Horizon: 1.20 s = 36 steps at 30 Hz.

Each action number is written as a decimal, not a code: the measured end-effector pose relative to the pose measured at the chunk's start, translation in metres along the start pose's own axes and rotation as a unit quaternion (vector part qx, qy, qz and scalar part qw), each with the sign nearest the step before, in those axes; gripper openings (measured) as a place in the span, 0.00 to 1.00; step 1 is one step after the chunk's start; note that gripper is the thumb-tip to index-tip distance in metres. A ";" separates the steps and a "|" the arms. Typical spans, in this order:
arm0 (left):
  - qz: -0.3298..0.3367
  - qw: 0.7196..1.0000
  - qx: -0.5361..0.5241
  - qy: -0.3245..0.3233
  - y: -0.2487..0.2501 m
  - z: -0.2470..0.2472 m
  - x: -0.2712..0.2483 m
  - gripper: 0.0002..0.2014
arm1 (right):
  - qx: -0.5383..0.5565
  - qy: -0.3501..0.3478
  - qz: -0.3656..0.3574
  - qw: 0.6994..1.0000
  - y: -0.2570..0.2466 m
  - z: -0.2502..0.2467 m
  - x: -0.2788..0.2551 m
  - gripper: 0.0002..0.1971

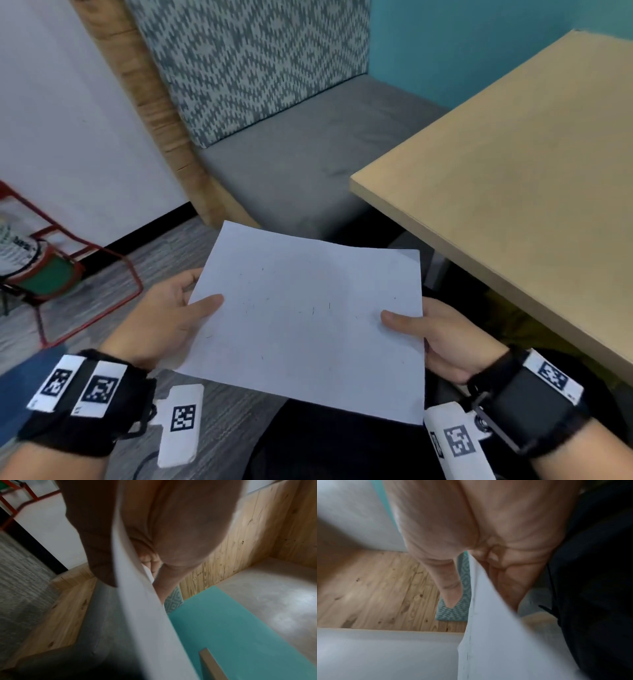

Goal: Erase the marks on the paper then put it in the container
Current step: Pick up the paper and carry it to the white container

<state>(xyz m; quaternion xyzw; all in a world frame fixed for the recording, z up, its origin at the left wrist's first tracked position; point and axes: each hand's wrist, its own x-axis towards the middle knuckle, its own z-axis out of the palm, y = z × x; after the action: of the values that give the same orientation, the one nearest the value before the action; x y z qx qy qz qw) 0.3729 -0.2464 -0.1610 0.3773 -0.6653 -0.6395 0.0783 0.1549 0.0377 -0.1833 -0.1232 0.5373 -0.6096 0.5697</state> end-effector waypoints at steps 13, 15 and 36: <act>-0.009 0.991 0.127 -0.034 -0.105 0.019 0.136 0.14 | -0.361 0.152 0.025 0.920 -0.018 -0.003 0.091 0.13; -0.020 0.988 0.144 -0.058 -0.119 0.034 0.154 0.15 | -0.370 0.166 0.048 0.913 -0.019 -0.010 0.101 0.12; 0.187 0.898 0.269 -0.292 -0.124 0.176 0.158 0.31 | -0.301 0.223 0.140 0.917 0.012 -0.037 0.175 0.17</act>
<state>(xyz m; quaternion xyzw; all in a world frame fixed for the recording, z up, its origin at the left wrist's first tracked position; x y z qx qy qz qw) 0.2089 -0.1896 -0.3634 0.0488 -0.8633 -0.4911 -0.1057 0.0772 -0.0854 -0.2885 -0.0734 0.8201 -0.3451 0.4505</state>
